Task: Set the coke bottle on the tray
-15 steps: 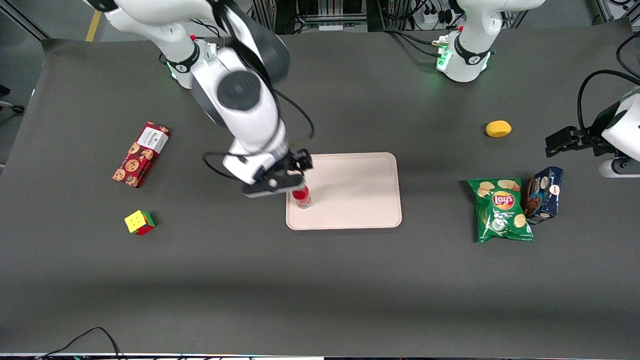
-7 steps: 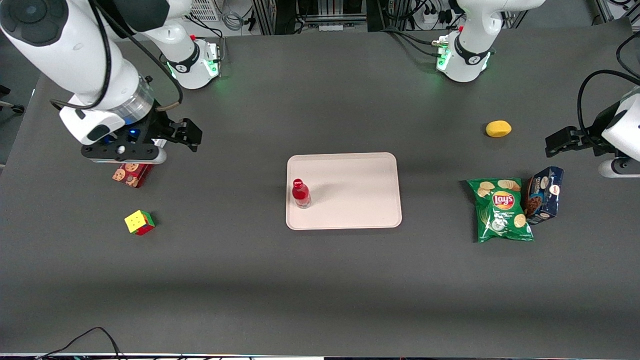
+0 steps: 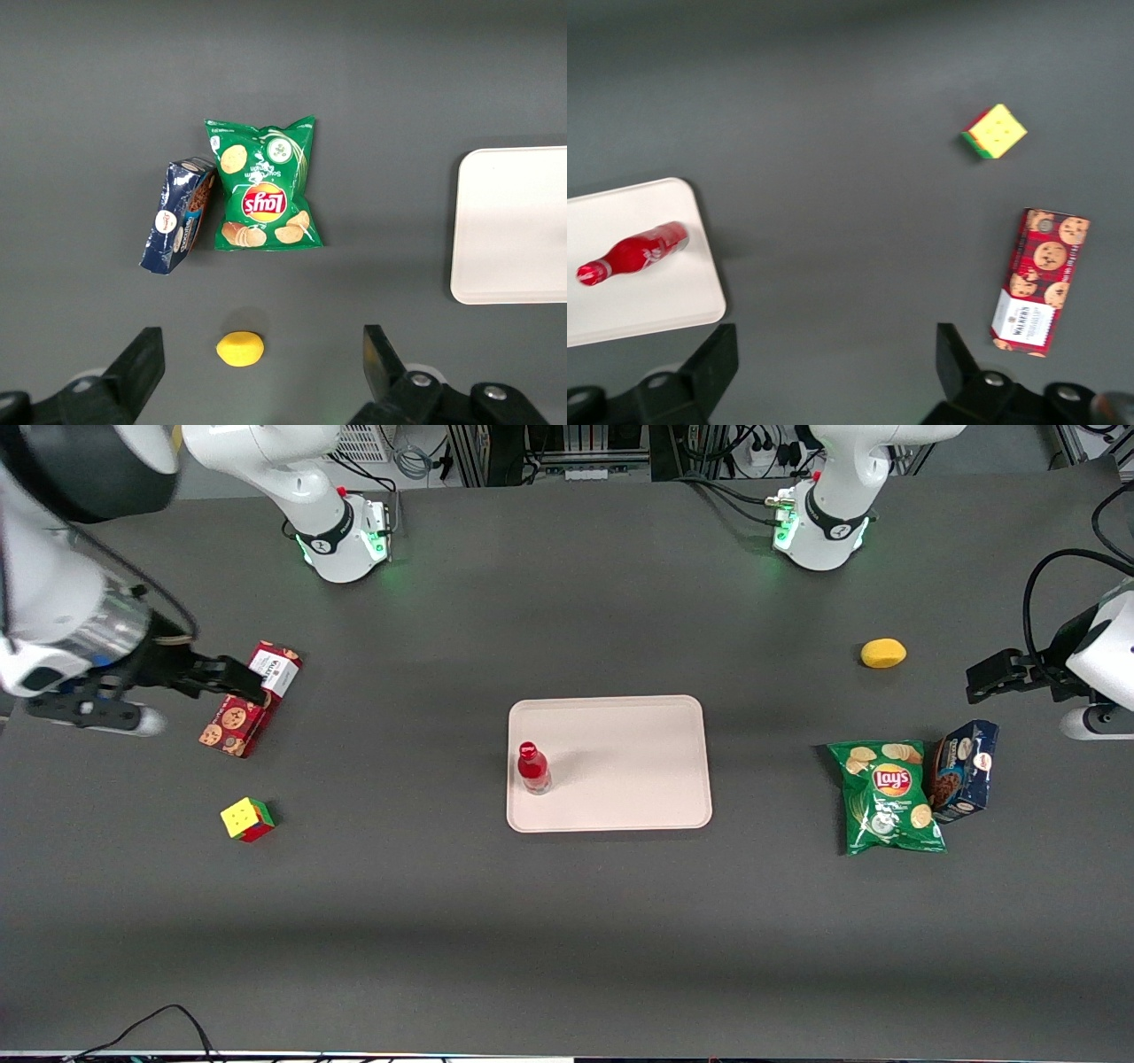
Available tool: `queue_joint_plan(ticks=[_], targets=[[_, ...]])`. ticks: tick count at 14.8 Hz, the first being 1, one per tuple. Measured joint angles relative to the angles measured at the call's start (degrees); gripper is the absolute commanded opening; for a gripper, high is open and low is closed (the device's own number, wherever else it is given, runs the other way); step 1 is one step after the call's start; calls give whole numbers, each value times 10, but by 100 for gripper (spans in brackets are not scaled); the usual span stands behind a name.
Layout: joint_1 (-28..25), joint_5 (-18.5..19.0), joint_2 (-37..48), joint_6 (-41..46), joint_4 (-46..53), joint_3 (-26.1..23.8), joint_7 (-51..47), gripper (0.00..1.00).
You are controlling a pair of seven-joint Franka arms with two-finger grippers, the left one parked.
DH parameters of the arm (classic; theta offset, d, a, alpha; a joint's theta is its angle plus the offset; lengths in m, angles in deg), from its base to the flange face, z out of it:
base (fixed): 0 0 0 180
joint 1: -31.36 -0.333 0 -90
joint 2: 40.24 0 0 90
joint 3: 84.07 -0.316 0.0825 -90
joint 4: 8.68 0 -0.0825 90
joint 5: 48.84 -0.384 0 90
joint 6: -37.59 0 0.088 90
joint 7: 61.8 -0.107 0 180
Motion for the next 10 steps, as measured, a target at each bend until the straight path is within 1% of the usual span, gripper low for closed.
queue_joint_plan(ticks=[1,3,5,6,10], targets=[[9,-1,10,0,-8,9,6,100],[19,9,29,0,-21,12,9,100],[19,42,34,-4,-21,13,9,100],[19,53,34,-8,-18,15,9,100],[21,60,30,-14,-7,29,9,100]])
